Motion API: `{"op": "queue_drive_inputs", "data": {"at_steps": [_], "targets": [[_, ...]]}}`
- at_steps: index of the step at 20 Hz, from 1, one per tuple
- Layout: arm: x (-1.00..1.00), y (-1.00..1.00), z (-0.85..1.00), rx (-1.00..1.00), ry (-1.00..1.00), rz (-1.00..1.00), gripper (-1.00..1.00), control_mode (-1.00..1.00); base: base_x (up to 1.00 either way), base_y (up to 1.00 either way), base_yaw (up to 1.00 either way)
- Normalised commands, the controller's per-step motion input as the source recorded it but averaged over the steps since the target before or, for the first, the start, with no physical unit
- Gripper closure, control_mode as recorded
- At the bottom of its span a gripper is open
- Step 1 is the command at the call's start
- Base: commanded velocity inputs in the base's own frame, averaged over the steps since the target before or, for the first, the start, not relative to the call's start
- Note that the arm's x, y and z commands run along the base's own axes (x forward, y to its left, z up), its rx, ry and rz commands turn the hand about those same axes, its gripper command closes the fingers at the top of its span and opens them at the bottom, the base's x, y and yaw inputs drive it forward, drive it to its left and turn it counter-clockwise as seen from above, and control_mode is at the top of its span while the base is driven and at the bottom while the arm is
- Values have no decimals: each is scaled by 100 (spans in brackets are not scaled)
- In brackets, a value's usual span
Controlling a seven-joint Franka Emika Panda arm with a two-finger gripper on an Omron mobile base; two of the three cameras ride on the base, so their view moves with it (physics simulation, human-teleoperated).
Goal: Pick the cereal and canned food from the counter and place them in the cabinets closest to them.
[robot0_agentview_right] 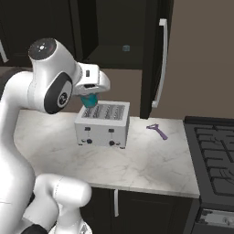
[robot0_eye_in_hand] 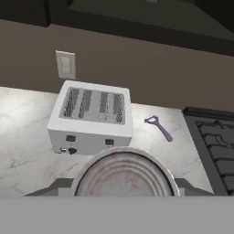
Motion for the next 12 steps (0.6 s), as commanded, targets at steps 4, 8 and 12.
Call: {"op": "queue_drive_inputs", "data": {"at_steps": [4,8,12], "targets": [[47,0,41,0,1,-2,100,-100,0,0,0],[41,-4,36,3,10,0,100,-100,0,0,0],[17,-21,20,8,2,4,100,-100,0,0,0]]}}
